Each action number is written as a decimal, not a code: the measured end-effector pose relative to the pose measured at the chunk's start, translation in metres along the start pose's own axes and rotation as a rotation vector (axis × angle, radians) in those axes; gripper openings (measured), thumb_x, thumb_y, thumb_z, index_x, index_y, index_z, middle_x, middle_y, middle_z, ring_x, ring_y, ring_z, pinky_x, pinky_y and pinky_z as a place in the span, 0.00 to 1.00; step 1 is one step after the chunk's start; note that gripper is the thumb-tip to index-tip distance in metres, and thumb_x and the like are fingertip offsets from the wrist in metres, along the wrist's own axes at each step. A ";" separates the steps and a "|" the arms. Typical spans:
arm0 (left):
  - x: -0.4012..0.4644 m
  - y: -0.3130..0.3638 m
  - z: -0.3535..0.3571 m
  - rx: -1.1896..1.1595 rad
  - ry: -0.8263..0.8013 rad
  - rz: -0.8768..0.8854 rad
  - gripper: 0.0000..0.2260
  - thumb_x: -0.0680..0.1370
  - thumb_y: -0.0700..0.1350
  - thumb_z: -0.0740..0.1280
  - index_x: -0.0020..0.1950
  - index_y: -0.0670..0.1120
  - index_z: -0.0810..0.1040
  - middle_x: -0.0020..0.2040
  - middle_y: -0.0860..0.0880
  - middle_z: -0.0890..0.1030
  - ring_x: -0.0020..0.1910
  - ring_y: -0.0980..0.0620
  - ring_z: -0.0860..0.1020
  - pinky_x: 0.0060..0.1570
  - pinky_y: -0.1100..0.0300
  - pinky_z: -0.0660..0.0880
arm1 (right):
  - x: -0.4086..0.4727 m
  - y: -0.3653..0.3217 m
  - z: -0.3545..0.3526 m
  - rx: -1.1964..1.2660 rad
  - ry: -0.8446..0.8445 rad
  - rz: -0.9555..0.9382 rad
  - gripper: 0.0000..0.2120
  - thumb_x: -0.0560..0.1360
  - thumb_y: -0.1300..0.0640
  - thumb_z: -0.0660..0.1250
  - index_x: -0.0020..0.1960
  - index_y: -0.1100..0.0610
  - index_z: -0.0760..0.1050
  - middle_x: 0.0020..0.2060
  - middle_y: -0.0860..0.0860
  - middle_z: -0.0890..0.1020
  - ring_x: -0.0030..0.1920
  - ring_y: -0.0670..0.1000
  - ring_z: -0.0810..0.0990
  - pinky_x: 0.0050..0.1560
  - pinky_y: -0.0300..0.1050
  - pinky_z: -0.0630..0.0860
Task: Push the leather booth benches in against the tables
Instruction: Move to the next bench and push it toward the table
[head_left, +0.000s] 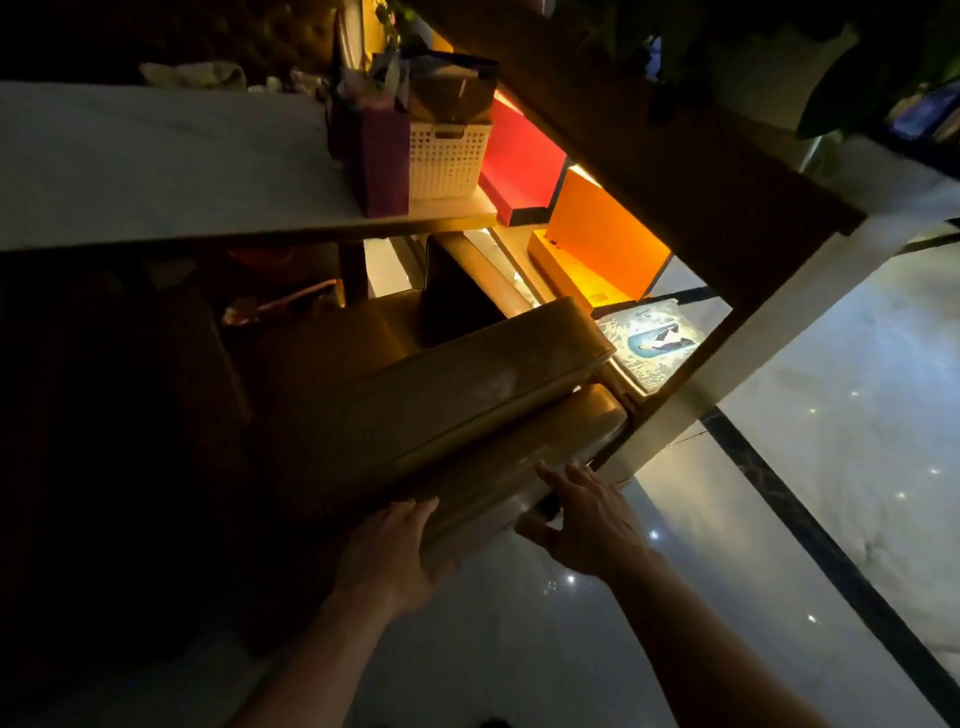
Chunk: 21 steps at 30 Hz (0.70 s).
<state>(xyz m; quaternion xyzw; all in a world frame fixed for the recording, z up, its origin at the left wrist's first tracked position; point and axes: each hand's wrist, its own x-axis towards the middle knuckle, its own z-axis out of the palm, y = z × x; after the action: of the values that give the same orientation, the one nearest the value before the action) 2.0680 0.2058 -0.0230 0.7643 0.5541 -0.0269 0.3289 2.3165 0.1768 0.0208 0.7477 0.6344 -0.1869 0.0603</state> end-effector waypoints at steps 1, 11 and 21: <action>0.008 0.001 0.008 -0.006 0.007 -0.032 0.39 0.74 0.67 0.64 0.79 0.59 0.50 0.80 0.53 0.55 0.77 0.49 0.55 0.74 0.47 0.58 | 0.014 0.010 0.005 -0.006 -0.013 -0.021 0.43 0.73 0.30 0.63 0.80 0.43 0.49 0.79 0.56 0.58 0.78 0.59 0.58 0.74 0.60 0.64; 0.071 0.014 0.076 0.116 0.264 -0.344 0.40 0.74 0.69 0.61 0.78 0.61 0.44 0.80 0.53 0.50 0.78 0.48 0.50 0.75 0.47 0.54 | 0.153 0.086 0.044 -0.075 0.008 -0.248 0.50 0.69 0.31 0.69 0.80 0.42 0.44 0.81 0.58 0.47 0.79 0.63 0.45 0.76 0.66 0.54; 0.088 0.009 0.098 0.225 0.431 -0.432 0.36 0.73 0.67 0.65 0.76 0.60 0.57 0.72 0.55 0.65 0.70 0.48 0.63 0.62 0.46 0.70 | 0.183 0.096 0.082 -0.095 0.065 -0.318 0.47 0.72 0.30 0.65 0.80 0.41 0.41 0.81 0.56 0.43 0.79 0.62 0.38 0.76 0.68 0.43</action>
<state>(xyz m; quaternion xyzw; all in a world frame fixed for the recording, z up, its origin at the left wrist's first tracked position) 2.1414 0.2254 -0.1309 0.6486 0.7540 0.0052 0.1039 2.4156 0.3012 -0.1338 0.6398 0.7544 -0.1396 0.0449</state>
